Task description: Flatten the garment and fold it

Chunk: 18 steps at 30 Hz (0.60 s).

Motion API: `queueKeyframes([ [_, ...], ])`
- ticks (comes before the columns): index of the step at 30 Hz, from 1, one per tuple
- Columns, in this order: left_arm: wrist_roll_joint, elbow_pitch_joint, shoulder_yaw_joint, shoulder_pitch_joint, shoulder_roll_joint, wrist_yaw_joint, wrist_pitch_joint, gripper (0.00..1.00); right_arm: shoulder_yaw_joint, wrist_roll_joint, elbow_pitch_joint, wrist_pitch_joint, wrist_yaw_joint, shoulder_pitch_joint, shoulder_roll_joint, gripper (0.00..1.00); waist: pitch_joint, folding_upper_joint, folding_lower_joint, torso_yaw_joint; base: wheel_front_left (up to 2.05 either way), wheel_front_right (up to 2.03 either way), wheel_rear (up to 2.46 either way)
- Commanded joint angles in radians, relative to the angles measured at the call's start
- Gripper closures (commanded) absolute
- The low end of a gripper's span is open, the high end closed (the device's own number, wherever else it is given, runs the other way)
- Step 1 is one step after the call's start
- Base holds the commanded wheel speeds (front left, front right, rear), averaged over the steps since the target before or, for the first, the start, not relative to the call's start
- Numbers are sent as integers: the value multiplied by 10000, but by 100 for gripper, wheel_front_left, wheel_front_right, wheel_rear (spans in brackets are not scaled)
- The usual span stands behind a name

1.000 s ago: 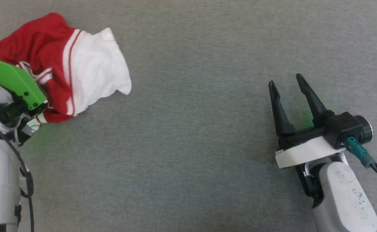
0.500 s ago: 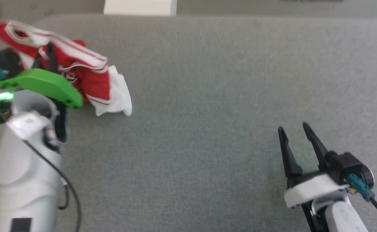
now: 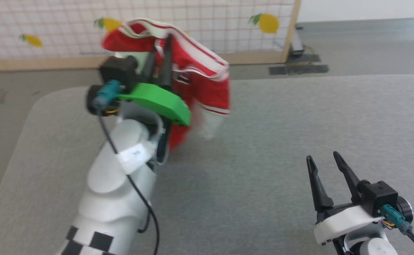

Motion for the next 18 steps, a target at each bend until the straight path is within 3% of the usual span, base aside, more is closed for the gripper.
queueKeyframes([
  [1, -186, 95, -266, -145, -77, -88, -87, 100, 25, -33, -93, 62, -15, 169, -6, 0, -521, 0, 1, -1011, 0, 0, 0],
  [7, -1524, 736, -2254, 170, -140, -10, 623, 100, 179, 3, -223, 257, -15, 255, -6, 0, -479, 0, 1, -1741, 0, 0, 0],
  [14, -2555, 2881, -4326, 1105, -143, 231, 4852, 100, 81, 33, -355, 373, -15, 365, -6, 0, -299, 0, 1, -1985, 0, 0, 0],
  [17, -2794, 3288, -4639, 1328, -143, 159, 5982, 100, 29, 89, -335, 388, -15, 358, -6, 0, -178, 0, 1, -1903, 0, 0, 0],
  [18, -2869, 3394, -4713, 1399, -143, 158, 6314, 95, 32, 114, -319, 404, -15, 356, -6, 0, -151, 0, 1, -1854, 0, 0, 0],
])
